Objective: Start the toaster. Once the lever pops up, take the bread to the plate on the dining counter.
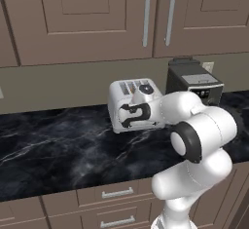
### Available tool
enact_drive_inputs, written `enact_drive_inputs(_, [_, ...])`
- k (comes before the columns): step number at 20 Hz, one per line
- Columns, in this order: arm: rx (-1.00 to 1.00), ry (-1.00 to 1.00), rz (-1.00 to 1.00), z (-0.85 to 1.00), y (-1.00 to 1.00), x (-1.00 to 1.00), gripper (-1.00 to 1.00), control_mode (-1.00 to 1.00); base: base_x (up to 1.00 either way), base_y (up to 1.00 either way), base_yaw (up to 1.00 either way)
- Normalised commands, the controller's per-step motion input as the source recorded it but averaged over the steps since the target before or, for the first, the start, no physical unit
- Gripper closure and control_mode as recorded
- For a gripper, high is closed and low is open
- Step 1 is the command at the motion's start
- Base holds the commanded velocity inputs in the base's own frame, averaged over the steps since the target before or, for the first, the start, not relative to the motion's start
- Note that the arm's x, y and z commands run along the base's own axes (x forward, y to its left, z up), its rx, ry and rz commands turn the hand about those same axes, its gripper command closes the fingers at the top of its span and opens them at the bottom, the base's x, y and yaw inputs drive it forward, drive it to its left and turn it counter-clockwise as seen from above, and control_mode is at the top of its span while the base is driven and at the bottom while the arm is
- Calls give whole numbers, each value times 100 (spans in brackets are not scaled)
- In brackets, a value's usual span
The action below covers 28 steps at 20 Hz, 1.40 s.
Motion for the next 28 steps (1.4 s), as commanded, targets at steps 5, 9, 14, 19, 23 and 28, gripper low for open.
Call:
enact_drive_inputs(5, [0, -12, 0, 24, -16, -5, -100, -100, 0, 0, 0])
enact_drive_inputs(9, [0, -8, 0, 26, -14, -10, -100, -100, 0, 0, 0])
enact_drive_inputs(14, [0, -7, -1, 28, -6, -3, -100, -100, 0, 0, 0])
enact_drive_inputs(19, [0, -9, -1, 28, 0, 0, -100, -100, 0, 0, 0])
enact_drive_inputs(23, [0, -12, 0, 28, 0, 0, -100, -100, 0, 0, 0])
enact_drive_inputs(28, [0, -10, 0, 29, 0, 0, -100, -100, 0, 0, 0])
